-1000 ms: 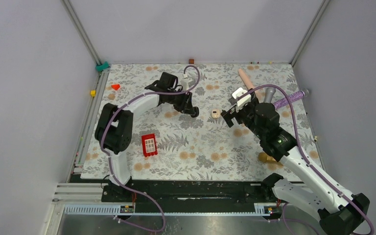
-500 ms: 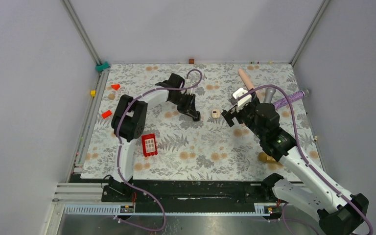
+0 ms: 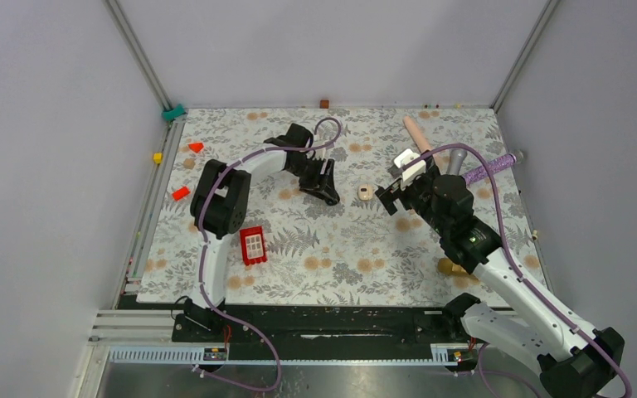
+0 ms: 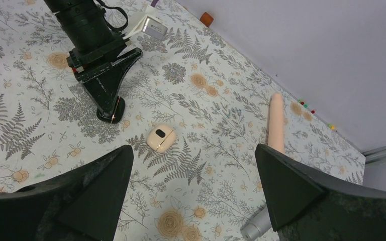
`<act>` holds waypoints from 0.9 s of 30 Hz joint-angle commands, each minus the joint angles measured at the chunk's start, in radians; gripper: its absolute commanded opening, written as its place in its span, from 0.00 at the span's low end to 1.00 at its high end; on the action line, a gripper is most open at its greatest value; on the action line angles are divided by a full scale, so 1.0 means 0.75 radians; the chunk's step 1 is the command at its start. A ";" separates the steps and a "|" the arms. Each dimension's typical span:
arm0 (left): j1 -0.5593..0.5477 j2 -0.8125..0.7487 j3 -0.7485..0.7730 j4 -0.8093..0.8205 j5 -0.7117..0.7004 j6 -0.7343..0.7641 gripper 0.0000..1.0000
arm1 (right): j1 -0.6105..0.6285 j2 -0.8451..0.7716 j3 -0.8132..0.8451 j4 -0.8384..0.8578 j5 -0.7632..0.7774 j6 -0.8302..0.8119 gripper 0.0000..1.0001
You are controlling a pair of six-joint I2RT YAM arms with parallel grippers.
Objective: Insert the wireless bluetooth earbuds into the charging case
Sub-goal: Place the charging case at the center of the board, then reset both arms
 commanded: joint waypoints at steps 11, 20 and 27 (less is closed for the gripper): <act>0.075 -0.244 -0.018 -0.041 -0.186 0.093 0.99 | -0.038 -0.029 -0.001 0.075 0.024 -0.044 1.00; 0.314 -0.760 -0.202 -0.077 -0.180 0.479 0.99 | -0.038 -0.058 0.095 -0.138 0.029 -0.034 0.99; 0.574 -1.249 -0.436 -0.081 -0.077 0.503 0.99 | -0.038 -0.262 0.033 -0.040 0.179 0.176 1.00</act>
